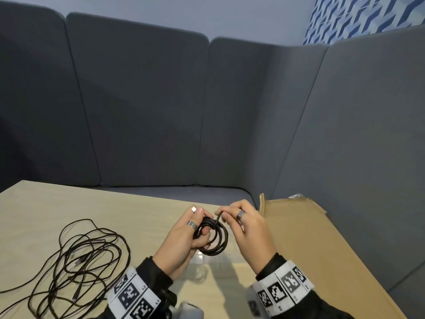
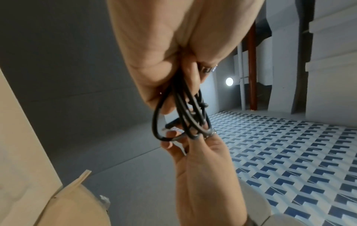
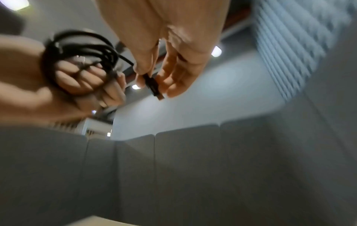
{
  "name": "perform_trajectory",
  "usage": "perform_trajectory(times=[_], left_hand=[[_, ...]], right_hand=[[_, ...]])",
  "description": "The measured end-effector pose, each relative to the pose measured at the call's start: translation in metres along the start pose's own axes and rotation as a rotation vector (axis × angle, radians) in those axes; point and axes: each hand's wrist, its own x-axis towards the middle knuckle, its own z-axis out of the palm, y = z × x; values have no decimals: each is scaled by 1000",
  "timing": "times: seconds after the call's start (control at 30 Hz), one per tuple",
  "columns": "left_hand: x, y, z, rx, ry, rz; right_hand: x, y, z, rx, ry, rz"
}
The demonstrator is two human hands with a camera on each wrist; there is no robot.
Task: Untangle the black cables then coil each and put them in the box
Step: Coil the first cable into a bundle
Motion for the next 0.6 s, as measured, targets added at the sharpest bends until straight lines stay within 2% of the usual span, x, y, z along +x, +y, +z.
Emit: perform_trajectory(times=[0.1,0.2,0.4,0.5,0.6], left_hand=[[0,-7,-1,107,69,68],[1,-13,-2,161,133,78],[5,-20,-6,173,223,88],[8,-22,-5,172,262,118],[11,-23,-6,115,253,100]], right_hand=[[-1,-9,11,423,-76,374],[-1,-15,13,637,-114,554],[-4,-22,13,743,-211,648],[-5,-30,11,756,-222,594],[-5,-34,13,624,-243,507]])
